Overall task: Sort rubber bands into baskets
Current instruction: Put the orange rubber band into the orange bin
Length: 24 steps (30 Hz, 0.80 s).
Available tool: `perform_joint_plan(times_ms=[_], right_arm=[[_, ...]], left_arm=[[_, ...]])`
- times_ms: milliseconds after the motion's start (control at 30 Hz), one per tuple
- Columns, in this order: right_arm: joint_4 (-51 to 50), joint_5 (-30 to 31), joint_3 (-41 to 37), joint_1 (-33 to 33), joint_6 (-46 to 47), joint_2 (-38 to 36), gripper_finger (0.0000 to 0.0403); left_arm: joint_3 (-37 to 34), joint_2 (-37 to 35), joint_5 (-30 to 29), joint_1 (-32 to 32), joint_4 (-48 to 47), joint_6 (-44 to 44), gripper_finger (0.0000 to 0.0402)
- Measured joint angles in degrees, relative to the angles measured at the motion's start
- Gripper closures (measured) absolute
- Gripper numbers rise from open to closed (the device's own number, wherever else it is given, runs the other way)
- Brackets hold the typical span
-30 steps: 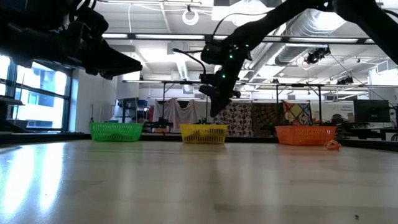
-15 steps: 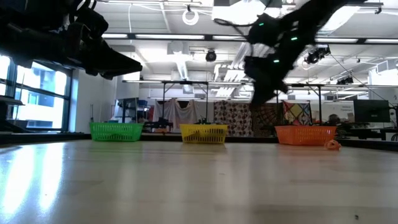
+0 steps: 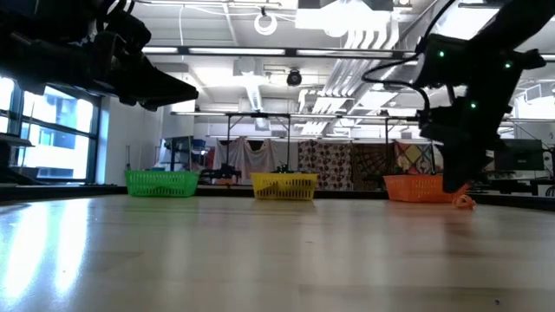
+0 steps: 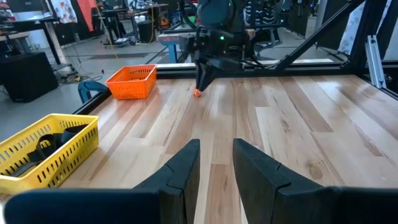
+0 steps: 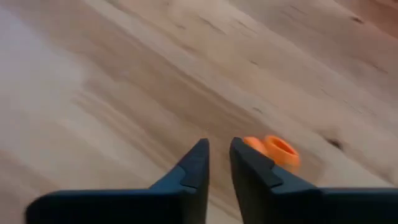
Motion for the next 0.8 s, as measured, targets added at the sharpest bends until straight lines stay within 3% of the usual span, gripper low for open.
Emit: perform_joint_plan(times_ms=[267,500,800], right_arm=[[-5.21,3.2,-0.12,-0.04,0.52,0.02,0.0277],[-6.17,5.56,-0.12,-0.16,-0.06,0.04,0.0274],[-5.43,4.04,-0.12,-3.87,-3.68,0.04,0.0274]], left_arm=[[0.0,0.0,0.0,0.0,-0.02,-0.18,0.0316],[0.0,0.0,0.0,0.0,-0.02,-0.14,0.0316],[0.0,0.01,0.0,0.02,-0.03,-0.04,0.0316]])
